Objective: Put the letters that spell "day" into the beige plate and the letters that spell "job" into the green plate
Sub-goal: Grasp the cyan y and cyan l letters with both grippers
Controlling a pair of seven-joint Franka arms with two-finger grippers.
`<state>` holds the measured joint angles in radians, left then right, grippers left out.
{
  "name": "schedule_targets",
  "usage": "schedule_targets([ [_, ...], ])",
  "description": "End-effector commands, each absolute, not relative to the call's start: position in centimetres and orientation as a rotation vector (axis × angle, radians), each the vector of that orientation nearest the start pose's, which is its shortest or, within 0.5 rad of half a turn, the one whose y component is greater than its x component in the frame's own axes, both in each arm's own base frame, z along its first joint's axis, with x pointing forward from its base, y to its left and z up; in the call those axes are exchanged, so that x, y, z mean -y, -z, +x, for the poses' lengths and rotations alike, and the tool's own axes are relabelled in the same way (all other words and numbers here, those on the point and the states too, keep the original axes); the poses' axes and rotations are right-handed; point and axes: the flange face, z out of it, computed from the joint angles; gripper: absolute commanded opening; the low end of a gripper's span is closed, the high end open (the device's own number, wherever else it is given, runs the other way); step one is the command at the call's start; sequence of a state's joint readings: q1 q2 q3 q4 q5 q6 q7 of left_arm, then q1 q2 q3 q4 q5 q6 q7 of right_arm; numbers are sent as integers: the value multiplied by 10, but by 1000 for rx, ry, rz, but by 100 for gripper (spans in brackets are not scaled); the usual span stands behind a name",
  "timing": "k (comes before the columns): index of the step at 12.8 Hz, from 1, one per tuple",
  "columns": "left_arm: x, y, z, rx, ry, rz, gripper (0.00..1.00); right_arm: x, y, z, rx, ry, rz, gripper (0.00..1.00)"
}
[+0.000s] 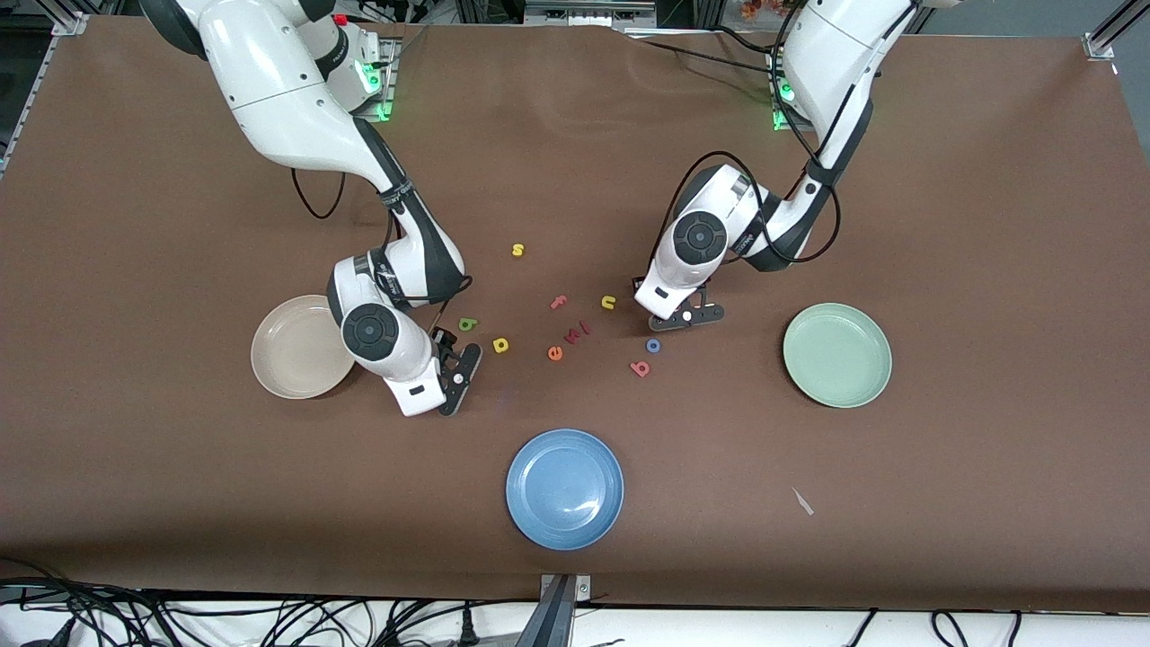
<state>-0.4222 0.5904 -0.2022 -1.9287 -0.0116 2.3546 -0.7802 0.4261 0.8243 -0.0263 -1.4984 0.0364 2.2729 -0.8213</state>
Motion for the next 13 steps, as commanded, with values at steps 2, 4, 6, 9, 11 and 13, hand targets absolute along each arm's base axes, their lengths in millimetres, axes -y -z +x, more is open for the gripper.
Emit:
schedule_targets([
  [2,360,-163,488,302,-323,-3112,16,-278,-174,645,1815,-87,-2550,71],
  [4,361,-167,490,304,-316,-3116,0,-278,-177,645,1811,-91,-2552,62],
  [6,360,-175,494,289,-309,-3120,0,-280,-180,645,1816,-87,-2549,54],
  [9,351,-205,504,307,-277,-3113,0,-281,-180,644,1818,-87,-2548,31],
  [11,331,-230,522,315,-257,-3081,0,-281,-180,644,1815,-89,-2549,15],
  [13,310,-254,547,265,-242,-3039,0,-281,-180,644,1814,-89,-2551,7],
])
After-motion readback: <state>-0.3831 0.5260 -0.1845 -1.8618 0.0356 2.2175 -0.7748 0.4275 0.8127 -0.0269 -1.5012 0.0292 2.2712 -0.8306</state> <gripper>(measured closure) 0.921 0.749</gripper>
